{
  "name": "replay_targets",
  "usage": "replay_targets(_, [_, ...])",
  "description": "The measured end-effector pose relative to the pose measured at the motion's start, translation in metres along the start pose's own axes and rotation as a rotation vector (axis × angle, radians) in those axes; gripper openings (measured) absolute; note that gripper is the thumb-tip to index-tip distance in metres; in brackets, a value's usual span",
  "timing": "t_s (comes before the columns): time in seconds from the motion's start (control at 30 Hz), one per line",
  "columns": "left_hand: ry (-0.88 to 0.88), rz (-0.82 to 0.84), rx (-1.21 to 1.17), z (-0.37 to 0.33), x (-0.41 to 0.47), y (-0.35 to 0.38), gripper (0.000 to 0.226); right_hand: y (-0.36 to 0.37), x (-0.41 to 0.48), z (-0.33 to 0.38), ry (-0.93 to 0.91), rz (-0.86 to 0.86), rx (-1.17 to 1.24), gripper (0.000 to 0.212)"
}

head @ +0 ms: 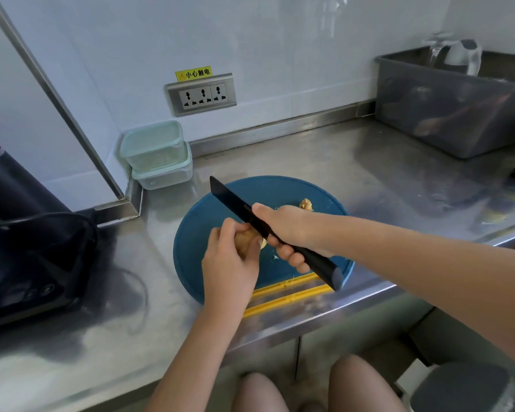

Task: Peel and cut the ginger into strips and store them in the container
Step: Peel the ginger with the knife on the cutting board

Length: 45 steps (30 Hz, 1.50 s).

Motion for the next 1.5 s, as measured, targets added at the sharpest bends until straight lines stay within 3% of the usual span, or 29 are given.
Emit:
replay_targets(0.43, [0.002,0.014,-0.010,-0.002,-0.003,-0.004,0.018,-0.015,-0.018,-0.031,0.078,0.036,0.080,0.060])
replay_targets(0.83, [-0.013,0.004,0.013,-0.002,-0.003,-0.001,0.020,-0.005,-0.002,-0.009,0.054,0.019,0.020,0.060])
replay_targets(1.13, [-0.008,0.009,0.009,0.001,-0.001,0.000,0.020,-0.003,0.008,0.001,0.051,0.085,0.125,0.062])
replay_targets(1.5, [0.004,0.010,0.009,-0.001,-0.004,-0.002,0.021,-0.015,-0.015,-0.029,0.153,0.075,0.146,0.063])
Point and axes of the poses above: each hand's wrist, its own x-axis towards the middle knuckle, its own y-axis out of the palm, z = x × y, the point moved 1 cm from there along x, towards the middle knuckle, and after that the axes turned 14 degrees about x, right-handed, at the moved point
